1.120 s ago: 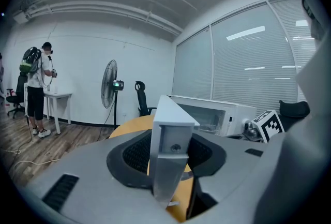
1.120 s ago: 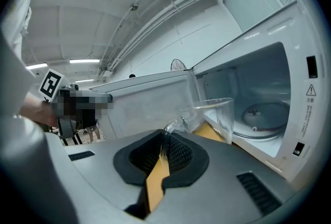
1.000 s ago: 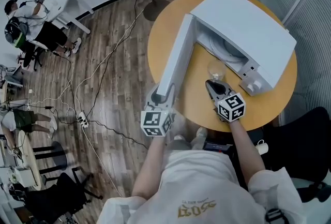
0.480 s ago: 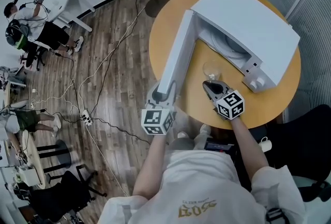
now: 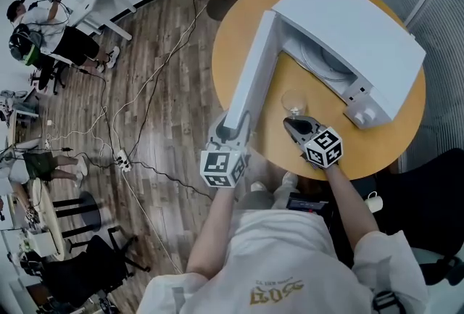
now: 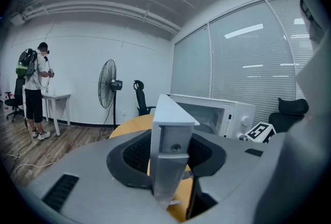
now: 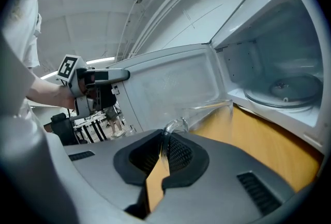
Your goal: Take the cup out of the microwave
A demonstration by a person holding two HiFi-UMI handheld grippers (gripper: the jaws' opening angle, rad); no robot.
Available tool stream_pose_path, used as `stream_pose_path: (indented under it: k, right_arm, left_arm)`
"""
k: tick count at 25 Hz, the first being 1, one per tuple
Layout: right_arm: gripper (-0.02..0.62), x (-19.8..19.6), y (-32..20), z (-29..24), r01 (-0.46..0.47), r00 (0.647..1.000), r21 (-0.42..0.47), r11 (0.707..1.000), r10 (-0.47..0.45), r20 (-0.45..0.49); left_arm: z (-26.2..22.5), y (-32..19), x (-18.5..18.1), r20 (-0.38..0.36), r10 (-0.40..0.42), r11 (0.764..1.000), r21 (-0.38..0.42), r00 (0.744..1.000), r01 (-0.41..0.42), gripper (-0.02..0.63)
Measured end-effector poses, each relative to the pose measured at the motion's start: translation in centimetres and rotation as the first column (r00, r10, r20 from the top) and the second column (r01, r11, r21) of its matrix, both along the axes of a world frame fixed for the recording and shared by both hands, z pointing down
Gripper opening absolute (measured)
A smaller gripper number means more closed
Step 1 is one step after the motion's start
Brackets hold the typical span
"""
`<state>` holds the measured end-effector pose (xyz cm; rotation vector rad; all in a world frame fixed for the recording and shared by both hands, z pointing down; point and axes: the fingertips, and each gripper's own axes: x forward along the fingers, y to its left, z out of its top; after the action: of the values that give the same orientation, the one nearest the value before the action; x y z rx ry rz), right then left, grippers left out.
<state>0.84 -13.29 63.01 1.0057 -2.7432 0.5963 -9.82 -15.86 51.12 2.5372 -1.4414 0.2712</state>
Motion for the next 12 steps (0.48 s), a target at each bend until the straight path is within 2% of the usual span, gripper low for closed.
stream_pose_path:
  k: [6,12]
  right_arm:
    - [0.020,-0.91,0.66,0.27,0.051,0.999,0.030,0.998,-0.051,-0.015]
    - [0.020,-0.89,0.76,1.03,0.027,1.000,-0.005,1.000,-0.027,0.011]
  left_arm:
    - [0.01,0.05,0.00,0.001,0.007,1.000,-0.002,1.000,-0.007,0.178]
    - [-0.10,0.01,-0.14,0.000,0.013,1.000,-0.002,1.000,-0.013,0.178]
